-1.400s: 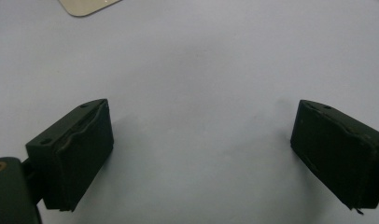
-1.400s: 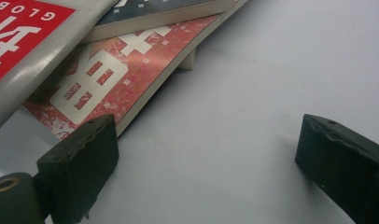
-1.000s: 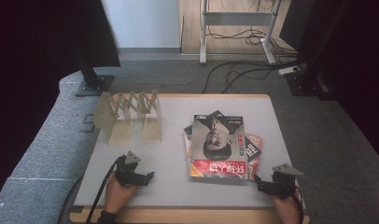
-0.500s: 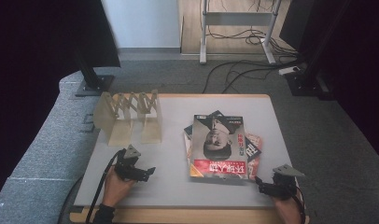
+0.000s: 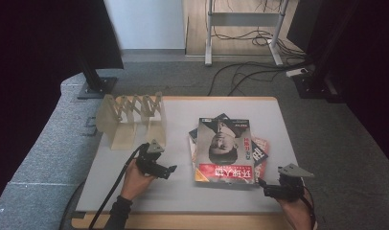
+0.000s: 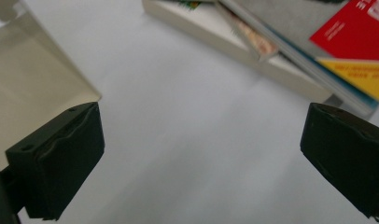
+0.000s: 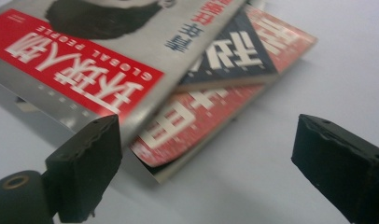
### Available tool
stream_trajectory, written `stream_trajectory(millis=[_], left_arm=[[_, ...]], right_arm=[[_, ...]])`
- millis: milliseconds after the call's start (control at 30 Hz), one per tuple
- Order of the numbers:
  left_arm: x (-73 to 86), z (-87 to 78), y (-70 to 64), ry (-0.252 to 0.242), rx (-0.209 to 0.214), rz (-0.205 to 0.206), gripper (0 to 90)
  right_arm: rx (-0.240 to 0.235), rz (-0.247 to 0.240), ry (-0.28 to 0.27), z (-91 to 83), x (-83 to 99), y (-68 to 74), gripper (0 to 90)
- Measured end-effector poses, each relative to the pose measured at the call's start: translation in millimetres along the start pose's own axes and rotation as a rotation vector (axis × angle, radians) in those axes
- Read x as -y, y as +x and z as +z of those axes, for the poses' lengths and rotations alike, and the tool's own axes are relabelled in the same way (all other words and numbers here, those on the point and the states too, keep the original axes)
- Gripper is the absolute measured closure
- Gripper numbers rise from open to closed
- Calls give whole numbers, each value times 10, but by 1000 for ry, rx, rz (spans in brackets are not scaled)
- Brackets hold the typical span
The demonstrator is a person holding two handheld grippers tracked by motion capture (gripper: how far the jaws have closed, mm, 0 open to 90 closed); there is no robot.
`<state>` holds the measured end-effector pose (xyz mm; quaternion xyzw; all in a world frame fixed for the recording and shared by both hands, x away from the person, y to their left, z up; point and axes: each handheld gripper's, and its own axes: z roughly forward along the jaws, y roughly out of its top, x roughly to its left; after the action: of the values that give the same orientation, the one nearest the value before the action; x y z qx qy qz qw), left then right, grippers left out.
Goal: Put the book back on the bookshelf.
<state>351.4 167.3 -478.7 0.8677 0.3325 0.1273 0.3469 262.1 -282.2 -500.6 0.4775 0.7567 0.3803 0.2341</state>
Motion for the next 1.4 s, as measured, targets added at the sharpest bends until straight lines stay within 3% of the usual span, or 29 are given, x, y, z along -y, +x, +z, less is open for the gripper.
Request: stream_trajectory(millis=[267,467,567,733,867,967,1067,1167,1267,1400], left_arm=[[-255,187,-38,8,5,58,0],[-423,387,-45,52,2,99,3],[-442,440,-51,37,9,94,8],[-500,611,-51,65,-5,107,0],[-509,656,-9,34,-10,61,0],[-514,675,31,28,-19,50,0],[-565,677,33,44,-22,74,0],[-652,650,18,19,3,81,1],[-740,675,-21,40,1,120,4],[-811,766,-99,46,67,129,4]], right_arm=[[-28,-34,9,114,-159,76,32],[-51,-59,17,241,-275,102,16],[-56,-66,25,287,-302,104,13],[-60,-77,41,432,-373,115,5],[-70,-80,43,477,-387,145,4],[-81,-83,44,478,-380,184,3],[-94,-85,44,488,-371,211,3],[-104,-88,48,514,-377,228,4],[-107,-90,46,544,-399,241,4],[-115,-96,49,597,-427,249,3]])
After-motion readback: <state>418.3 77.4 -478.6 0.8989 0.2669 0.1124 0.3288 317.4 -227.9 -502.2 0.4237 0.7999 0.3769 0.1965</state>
